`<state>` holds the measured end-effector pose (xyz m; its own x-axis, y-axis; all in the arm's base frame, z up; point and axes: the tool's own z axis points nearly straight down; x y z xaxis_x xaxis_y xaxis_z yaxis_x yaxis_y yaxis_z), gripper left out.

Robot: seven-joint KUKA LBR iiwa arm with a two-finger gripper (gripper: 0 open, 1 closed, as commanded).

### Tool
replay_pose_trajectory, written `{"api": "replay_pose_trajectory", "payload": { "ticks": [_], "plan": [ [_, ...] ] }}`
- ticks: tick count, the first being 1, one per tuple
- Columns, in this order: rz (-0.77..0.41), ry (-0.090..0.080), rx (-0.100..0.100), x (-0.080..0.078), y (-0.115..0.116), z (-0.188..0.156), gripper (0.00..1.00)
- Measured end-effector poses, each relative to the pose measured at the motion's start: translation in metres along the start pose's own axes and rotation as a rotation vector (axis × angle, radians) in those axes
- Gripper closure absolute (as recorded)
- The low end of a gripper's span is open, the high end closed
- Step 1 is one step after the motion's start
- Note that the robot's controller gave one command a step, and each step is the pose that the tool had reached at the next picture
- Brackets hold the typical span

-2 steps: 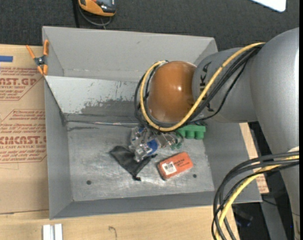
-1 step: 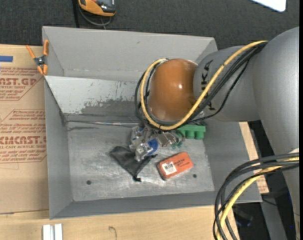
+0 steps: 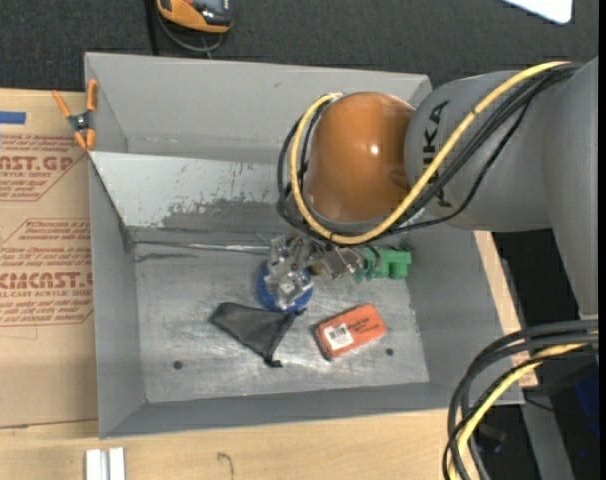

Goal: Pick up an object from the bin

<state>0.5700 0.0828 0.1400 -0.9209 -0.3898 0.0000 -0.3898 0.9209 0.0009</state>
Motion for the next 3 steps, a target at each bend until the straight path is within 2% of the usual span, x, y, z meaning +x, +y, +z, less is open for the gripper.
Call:
{"api": "replay_pose_trajectory", "payload": {
  "ticks": [1,2,3],
  "plan": [
    [-0.011,-0.003,0.000,-0.003,0.003,-0.025,0.00],
    [-0.017,-0.002,-0.001,-0.004,0.004,-0.017,0.00],
    [-0.164,0.007,0.001,-0.001,0.003,0.065,1.00]
  ]
}}
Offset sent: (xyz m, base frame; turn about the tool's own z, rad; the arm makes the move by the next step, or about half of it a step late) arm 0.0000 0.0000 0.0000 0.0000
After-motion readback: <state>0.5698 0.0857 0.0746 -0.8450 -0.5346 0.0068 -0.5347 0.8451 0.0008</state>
